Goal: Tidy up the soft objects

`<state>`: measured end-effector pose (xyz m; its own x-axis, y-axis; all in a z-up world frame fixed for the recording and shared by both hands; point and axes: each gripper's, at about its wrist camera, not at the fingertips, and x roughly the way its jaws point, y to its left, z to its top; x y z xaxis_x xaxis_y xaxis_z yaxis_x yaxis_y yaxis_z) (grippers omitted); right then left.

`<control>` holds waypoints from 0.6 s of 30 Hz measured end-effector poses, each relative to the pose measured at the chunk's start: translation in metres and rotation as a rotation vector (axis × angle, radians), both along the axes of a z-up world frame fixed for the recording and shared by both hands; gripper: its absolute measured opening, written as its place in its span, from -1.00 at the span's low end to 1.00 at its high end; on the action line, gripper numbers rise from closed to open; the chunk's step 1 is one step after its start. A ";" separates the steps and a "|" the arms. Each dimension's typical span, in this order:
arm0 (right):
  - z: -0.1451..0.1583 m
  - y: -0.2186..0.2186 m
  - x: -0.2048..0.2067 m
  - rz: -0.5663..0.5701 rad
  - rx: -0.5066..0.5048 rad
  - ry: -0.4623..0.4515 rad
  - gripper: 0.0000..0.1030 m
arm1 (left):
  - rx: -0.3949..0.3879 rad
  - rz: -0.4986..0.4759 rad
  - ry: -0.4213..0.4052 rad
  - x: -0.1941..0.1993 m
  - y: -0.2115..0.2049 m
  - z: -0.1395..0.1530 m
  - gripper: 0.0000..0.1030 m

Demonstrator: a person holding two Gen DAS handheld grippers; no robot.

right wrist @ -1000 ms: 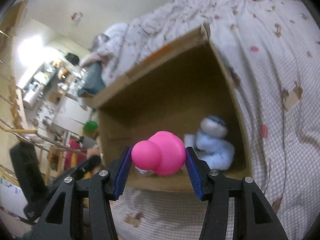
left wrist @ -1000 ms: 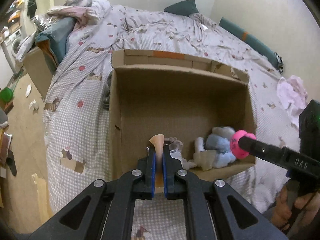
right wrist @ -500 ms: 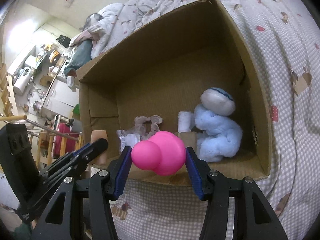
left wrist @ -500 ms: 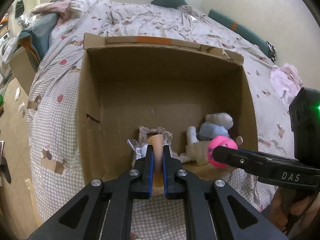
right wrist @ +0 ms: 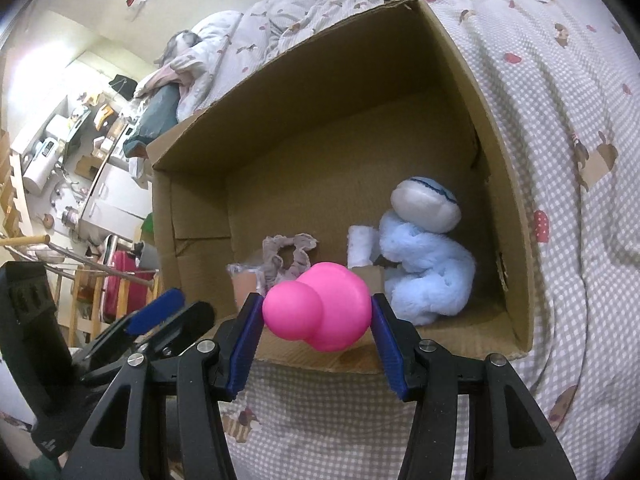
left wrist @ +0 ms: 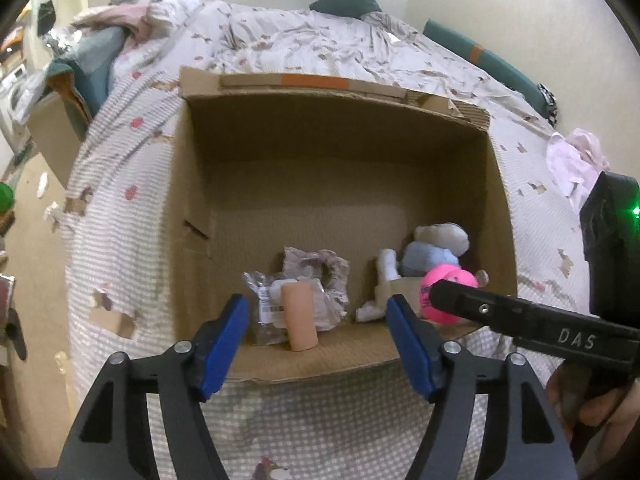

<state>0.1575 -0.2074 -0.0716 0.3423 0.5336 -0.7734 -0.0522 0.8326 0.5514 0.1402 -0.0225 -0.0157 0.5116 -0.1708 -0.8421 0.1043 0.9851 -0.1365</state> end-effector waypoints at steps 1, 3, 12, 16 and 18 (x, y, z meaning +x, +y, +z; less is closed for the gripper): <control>0.001 -0.001 0.000 -0.002 0.007 -0.001 0.10 | 0.017 0.017 -0.013 -0.002 0.003 0.003 0.33; 0.004 -0.001 -0.001 -0.005 0.015 -0.012 0.11 | 0.035 0.045 -0.024 -0.005 0.011 0.007 0.33; 0.031 0.001 -0.007 0.009 0.013 -0.135 0.51 | 0.033 0.118 -0.055 -0.015 0.032 0.020 0.40; 0.053 -0.004 -0.018 -0.023 -0.034 -0.231 0.89 | 0.048 0.131 -0.097 -0.023 0.034 0.031 0.72; 0.065 -0.007 -0.026 -0.033 -0.049 -0.275 1.00 | 0.059 0.135 -0.120 -0.028 0.035 0.037 0.86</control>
<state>0.1317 -0.2139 -0.0071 0.5592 0.4830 -0.6738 -0.1667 0.8617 0.4794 0.1122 0.0128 0.0209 0.6242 -0.0456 -0.7799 -0.0175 0.9972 -0.0723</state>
